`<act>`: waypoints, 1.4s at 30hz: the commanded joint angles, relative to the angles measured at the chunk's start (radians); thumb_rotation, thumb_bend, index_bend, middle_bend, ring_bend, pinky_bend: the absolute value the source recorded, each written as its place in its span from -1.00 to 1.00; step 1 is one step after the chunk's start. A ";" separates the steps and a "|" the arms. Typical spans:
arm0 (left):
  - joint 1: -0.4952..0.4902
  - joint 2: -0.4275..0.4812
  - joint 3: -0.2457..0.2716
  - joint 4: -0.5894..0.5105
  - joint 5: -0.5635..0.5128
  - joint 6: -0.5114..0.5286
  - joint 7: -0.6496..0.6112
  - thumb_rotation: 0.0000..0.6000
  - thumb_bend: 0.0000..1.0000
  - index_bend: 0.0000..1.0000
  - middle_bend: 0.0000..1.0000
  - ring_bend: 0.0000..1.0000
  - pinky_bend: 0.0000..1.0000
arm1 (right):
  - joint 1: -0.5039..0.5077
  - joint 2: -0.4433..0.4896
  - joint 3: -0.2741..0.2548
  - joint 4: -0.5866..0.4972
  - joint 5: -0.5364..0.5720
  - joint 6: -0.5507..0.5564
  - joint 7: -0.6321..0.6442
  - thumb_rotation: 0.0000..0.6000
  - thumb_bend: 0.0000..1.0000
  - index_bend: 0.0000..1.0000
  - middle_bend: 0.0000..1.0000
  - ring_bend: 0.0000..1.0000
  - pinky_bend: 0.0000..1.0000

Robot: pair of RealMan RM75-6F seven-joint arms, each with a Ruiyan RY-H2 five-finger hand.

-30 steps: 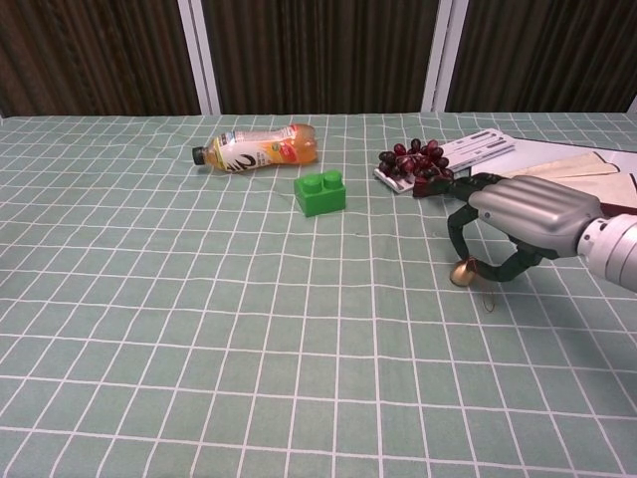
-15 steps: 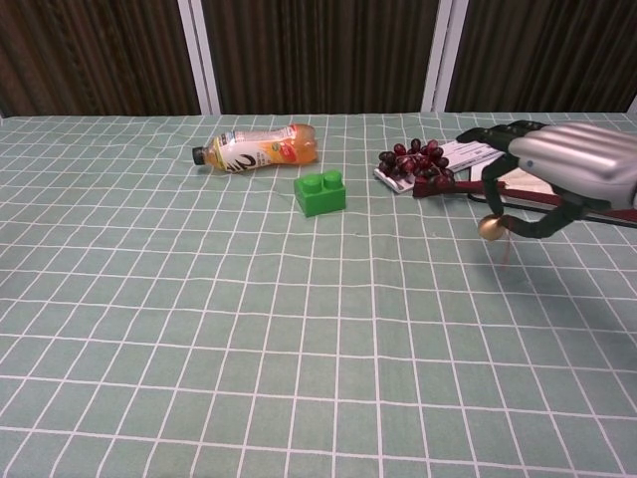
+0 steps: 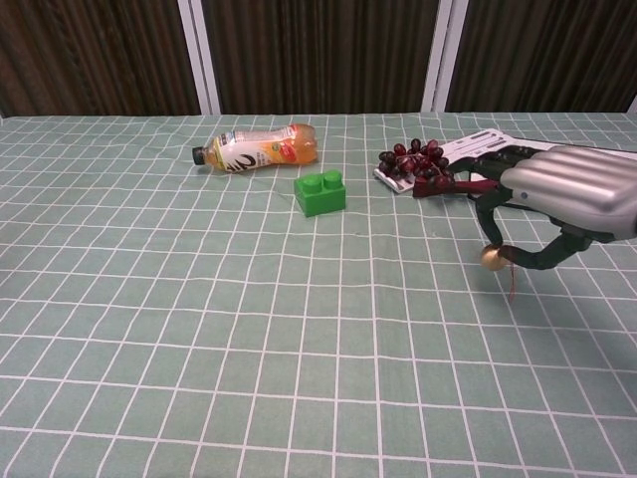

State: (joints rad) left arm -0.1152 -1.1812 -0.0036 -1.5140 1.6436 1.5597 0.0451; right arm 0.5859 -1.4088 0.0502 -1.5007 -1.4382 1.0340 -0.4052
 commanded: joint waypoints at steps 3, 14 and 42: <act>0.000 -0.002 0.001 -0.001 0.009 0.005 0.005 1.00 -0.15 -0.99 -1.00 -1.00 -0.85 | 0.039 -0.046 0.067 0.036 0.063 -0.039 0.063 1.00 0.11 0.53 -0.76 -1.00 -1.00; 0.001 -0.002 0.001 -0.002 0.007 0.003 0.008 1.00 -0.15 -0.99 -1.00 -1.00 -0.85 | 0.033 -0.054 0.031 0.056 0.071 -0.059 0.028 1.00 0.11 0.53 -0.76 -1.00 -1.00; -0.011 -0.003 -0.010 0.007 -0.012 -0.013 -0.010 1.00 -0.15 -0.99 -1.00 -1.00 -0.85 | 0.057 -0.092 0.037 0.074 0.126 -0.070 0.014 1.00 0.11 -0.05 -0.78 -1.00 -1.00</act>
State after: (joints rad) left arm -0.1274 -1.1851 -0.0127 -1.5068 1.6316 1.5440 0.0362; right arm 0.6572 -1.5218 0.0892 -1.3988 -1.2961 0.9311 -0.3975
